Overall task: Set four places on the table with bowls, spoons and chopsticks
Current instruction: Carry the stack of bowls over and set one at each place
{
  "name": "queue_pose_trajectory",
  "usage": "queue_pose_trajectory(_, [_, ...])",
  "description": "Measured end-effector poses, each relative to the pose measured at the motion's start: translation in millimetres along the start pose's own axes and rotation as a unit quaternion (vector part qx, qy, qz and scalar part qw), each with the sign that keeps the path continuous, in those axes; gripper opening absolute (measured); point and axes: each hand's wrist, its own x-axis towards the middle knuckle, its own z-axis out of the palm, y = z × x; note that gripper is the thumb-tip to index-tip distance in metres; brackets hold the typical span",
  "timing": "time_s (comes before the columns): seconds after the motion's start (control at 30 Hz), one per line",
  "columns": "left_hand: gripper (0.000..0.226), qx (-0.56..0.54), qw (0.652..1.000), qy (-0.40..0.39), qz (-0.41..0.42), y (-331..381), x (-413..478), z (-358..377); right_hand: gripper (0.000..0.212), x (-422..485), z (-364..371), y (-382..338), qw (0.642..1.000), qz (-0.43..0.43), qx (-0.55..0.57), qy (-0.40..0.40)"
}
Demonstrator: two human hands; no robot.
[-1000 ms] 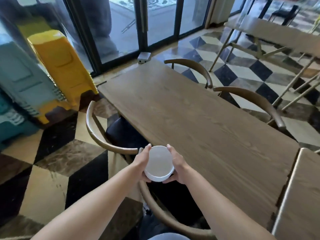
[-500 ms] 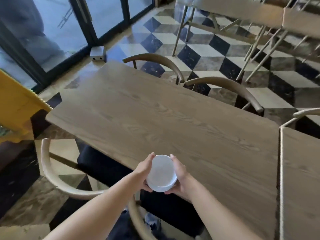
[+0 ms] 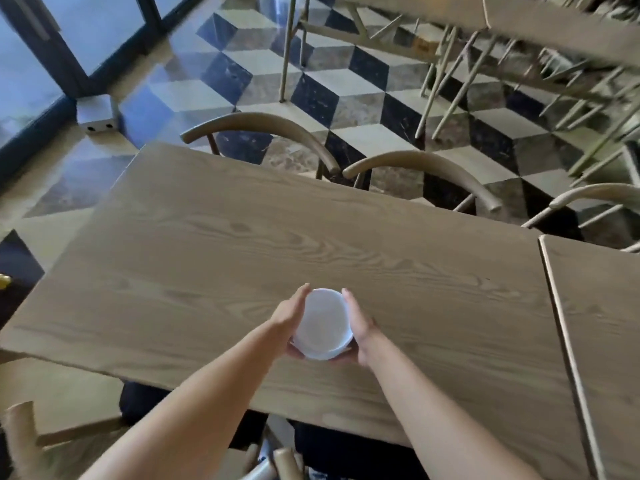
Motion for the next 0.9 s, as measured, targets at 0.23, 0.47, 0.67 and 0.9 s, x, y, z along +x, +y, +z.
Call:
queue_pose_trajectory(0.23, [0.064,0.004,0.999,0.005,0.049,51.1,50.2,-28.1,0.056,36.2,35.3,-44.7,0.999,-0.03,0.025,0.002])
queue_pose_trajectory(0.47, [0.067,0.003,0.998,0.001,0.056,68.0,65.3,-36.7,0.06,53.5,47.7,-56.8,0.998,-0.042,0.049,-0.002])
queue_pose_trajectory(0.67, [0.067,-0.017,0.998,0.005,0.055,60.0,69.2,-43.1,0.033,55.4,49.9,-50.6,0.995,-0.085,0.038,-0.03])
queue_pose_trajectory(0.9, [0.059,-0.022,0.995,0.032,0.087,52.8,56.4,-45.5,0.028,34.1,38.6,-50.9,0.994,-0.095,0.011,-0.044])
